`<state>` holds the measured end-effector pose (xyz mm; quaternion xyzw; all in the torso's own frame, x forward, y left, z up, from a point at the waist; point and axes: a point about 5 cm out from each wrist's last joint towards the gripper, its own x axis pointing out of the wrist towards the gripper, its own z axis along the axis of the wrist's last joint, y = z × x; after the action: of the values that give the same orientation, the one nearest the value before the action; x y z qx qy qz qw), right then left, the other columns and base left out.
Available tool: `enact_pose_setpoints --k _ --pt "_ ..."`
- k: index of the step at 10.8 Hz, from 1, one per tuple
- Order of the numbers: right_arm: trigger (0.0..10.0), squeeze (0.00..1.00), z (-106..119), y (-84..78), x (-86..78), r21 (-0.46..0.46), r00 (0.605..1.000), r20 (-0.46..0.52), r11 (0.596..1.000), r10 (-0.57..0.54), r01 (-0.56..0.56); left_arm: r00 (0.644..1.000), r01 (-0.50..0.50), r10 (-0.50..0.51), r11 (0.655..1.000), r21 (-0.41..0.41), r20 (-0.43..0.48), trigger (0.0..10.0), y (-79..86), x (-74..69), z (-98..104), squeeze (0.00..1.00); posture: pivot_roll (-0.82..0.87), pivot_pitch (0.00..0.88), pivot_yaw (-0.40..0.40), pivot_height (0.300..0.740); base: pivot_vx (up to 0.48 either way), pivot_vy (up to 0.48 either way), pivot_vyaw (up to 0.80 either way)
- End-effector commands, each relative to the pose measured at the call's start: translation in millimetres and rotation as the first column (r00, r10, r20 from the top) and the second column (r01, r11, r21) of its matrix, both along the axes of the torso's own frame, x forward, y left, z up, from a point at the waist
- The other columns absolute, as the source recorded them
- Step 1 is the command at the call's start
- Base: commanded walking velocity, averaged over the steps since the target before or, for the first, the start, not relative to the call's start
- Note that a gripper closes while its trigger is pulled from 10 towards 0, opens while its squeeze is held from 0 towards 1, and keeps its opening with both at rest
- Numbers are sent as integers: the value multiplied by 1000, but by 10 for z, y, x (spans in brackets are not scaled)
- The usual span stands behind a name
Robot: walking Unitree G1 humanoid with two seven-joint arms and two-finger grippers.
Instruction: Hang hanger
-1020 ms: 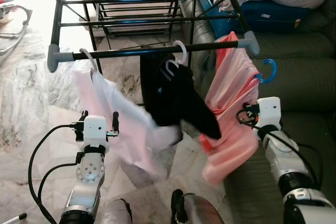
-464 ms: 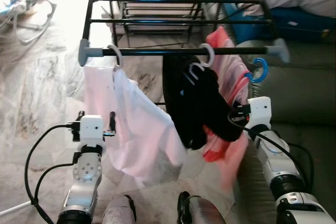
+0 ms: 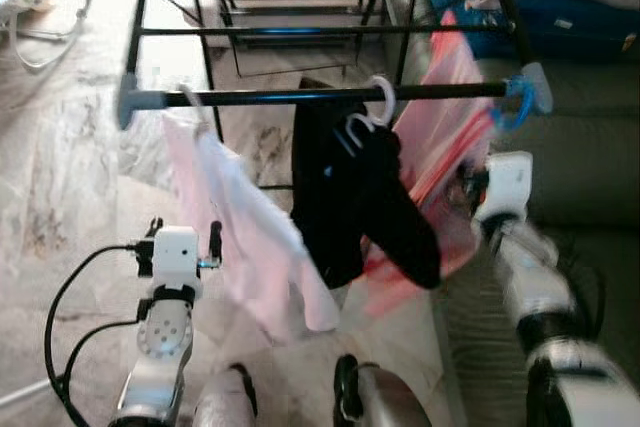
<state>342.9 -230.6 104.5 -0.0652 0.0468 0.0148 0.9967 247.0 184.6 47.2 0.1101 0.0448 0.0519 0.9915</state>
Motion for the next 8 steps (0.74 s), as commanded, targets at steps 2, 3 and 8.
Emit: enact_pose_setpoints --k 2,3,8 --pt "10000 0 104 9 112 -49 999 -31 998 32 -33 1000 -2 3 1000 8 -14 10000 28 -43 -11 0 33 249 -38 740 0 0 0" --pt "10000 0 140 41 199 -94 996 -82 995 30 -37 1000 -1 1 1000 7 -12 10000 10 -21 2 0 34 247 -41 740 0 0 0" --pt "10000 0 -123 69 166 -113 951 -307 991 38 -76 1000 0 0 1000 1 -11 10000 6 -13 22 0 40 236 -52 740 0 0 0"
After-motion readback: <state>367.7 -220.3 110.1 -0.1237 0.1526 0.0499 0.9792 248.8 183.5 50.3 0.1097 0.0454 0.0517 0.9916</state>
